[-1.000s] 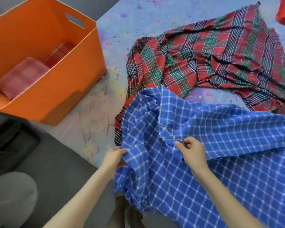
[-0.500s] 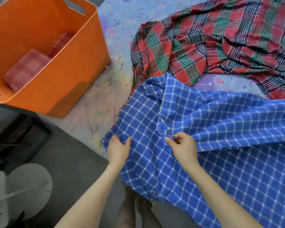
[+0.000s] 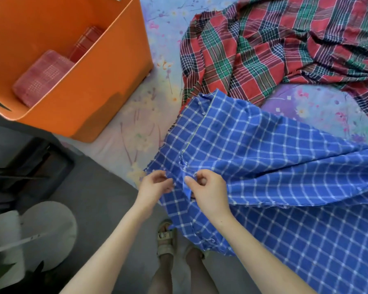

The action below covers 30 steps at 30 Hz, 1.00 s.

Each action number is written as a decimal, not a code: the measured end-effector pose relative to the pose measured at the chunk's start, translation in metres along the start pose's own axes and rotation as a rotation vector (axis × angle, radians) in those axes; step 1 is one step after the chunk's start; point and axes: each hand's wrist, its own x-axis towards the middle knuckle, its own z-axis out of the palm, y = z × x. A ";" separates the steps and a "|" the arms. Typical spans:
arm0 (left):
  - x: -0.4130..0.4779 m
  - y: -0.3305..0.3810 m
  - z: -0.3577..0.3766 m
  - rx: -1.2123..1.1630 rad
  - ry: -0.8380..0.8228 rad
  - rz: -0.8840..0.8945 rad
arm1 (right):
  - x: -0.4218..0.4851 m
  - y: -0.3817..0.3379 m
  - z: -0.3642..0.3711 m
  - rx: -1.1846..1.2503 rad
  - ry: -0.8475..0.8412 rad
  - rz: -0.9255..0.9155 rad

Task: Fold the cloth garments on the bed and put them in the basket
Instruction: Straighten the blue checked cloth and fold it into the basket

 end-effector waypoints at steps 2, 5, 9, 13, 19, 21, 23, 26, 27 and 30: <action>-0.017 0.009 -0.006 -0.063 -0.118 0.027 | -0.001 0.005 0.009 -0.073 0.008 -0.017; -0.031 0.011 -0.013 -0.040 -0.183 0.070 | -0.006 0.007 0.021 -0.148 -0.012 -0.080; -0.037 0.009 -0.021 0.105 -0.228 0.147 | -0.017 0.007 0.029 -0.275 -0.026 -0.172; -0.045 0.014 -0.021 0.213 -0.263 0.202 | -0.027 0.009 0.031 -0.336 -0.110 -0.214; -0.052 0.038 -0.012 0.383 -0.316 0.323 | -0.028 0.003 0.015 -0.276 -0.064 -0.175; -0.053 0.048 -0.015 0.346 -0.257 0.375 | -0.021 -0.001 -0.006 -0.199 -0.033 -0.130; -0.048 0.051 -0.022 0.205 -0.112 0.361 | -0.013 -0.006 -0.045 -0.114 0.098 -0.077; -0.026 0.039 -0.031 0.196 0.119 0.214 | 0.000 -0.022 -0.114 -0.080 0.571 -0.059; -0.018 0.032 -0.031 0.274 0.166 0.162 | 0.002 -0.031 -0.131 -0.092 0.743 -0.084; 0.000 0.011 -0.024 0.474 0.167 0.073 | 0.002 -0.052 -0.137 -0.158 0.948 -0.229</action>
